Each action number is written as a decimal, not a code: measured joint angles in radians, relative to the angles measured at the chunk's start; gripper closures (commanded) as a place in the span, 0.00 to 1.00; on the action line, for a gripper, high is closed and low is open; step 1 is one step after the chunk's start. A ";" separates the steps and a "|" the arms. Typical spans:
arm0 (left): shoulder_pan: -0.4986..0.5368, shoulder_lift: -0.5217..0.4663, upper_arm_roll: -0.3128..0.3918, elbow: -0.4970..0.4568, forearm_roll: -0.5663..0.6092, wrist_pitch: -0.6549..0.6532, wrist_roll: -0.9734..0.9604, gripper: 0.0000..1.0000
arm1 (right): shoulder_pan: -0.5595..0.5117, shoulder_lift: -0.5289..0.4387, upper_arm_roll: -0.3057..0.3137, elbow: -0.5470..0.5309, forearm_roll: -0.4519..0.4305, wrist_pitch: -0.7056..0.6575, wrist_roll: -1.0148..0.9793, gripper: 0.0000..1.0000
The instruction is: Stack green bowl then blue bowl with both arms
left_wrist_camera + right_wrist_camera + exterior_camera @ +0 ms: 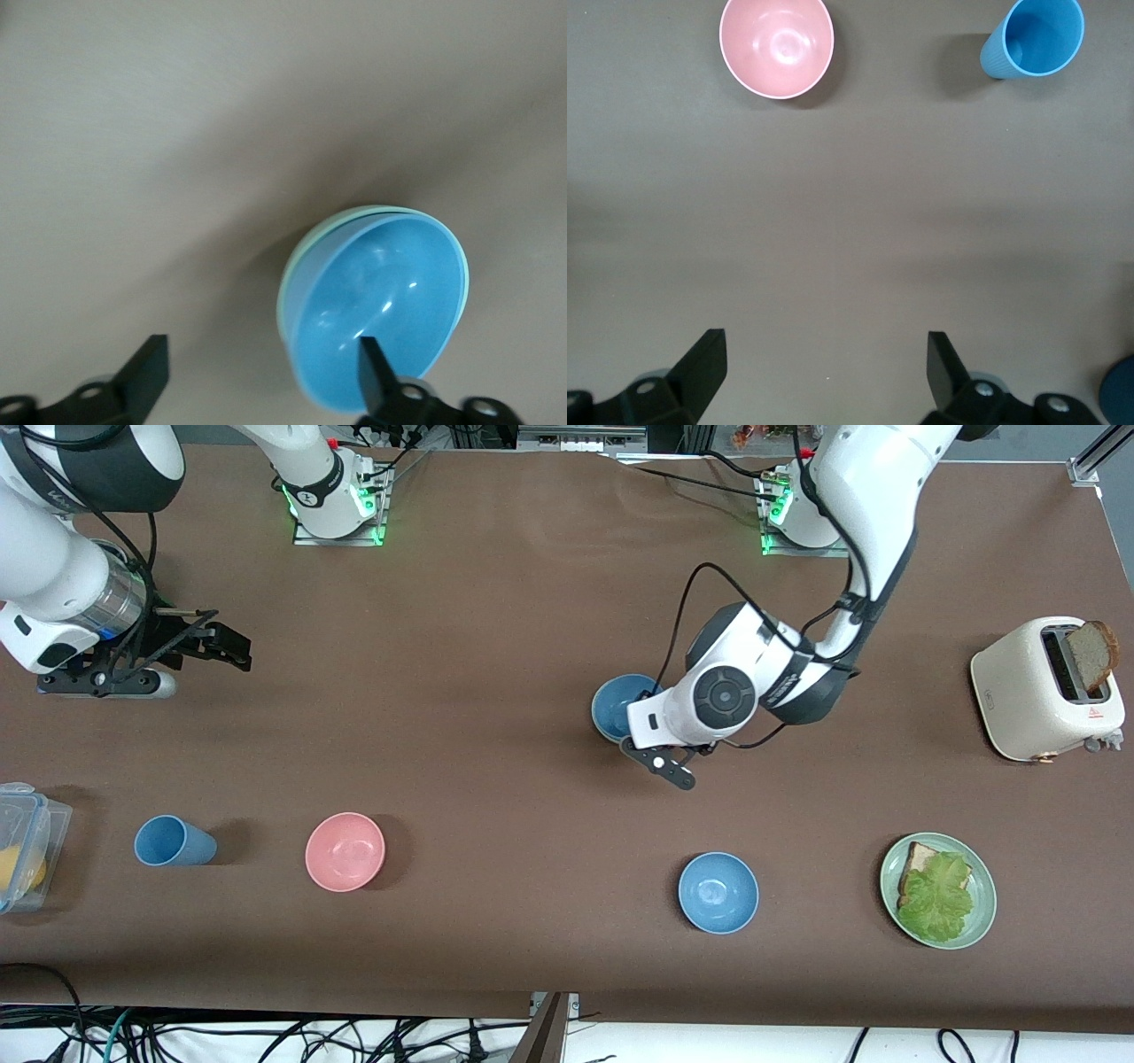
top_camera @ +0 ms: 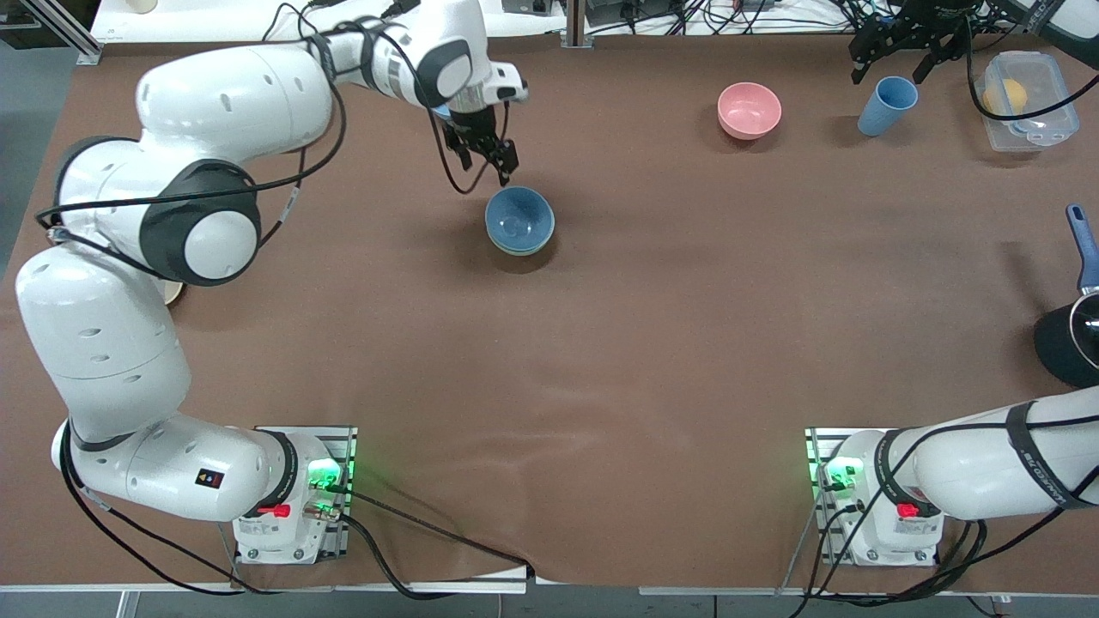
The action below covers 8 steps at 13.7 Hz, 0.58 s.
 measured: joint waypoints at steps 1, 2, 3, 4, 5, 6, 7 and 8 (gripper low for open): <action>0.023 -0.043 0.013 0.009 0.000 -0.020 0.000 0.00 | 0.001 0.001 0.001 0.002 0.000 0.001 0.000 0.00; 0.061 -0.096 0.022 0.017 0.000 -0.045 0.000 0.00 | 0.002 0.002 0.002 0.009 0.000 0.003 0.000 0.00; 0.113 -0.156 0.025 0.025 0.000 -0.088 0.001 0.00 | 0.003 0.007 0.004 0.024 0.000 0.003 -0.001 0.00; 0.161 -0.208 0.027 0.034 0.000 -0.146 0.005 0.00 | 0.005 0.014 0.006 0.040 0.000 0.002 -0.003 0.00; 0.200 -0.252 0.031 0.051 0.000 -0.220 0.009 0.00 | 0.008 0.021 0.009 0.052 0.000 0.002 -0.003 0.00; 0.228 -0.281 0.036 0.076 0.001 -0.290 0.009 0.00 | 0.012 0.027 0.012 0.058 0.000 0.002 -0.003 0.00; 0.251 -0.299 0.043 0.114 0.014 -0.355 0.009 0.00 | 0.013 0.032 0.014 0.062 0.000 0.001 -0.003 0.00; 0.272 -0.306 0.046 0.159 0.042 -0.405 0.009 0.00 | 0.014 0.036 0.015 0.064 0.000 0.001 -0.003 0.00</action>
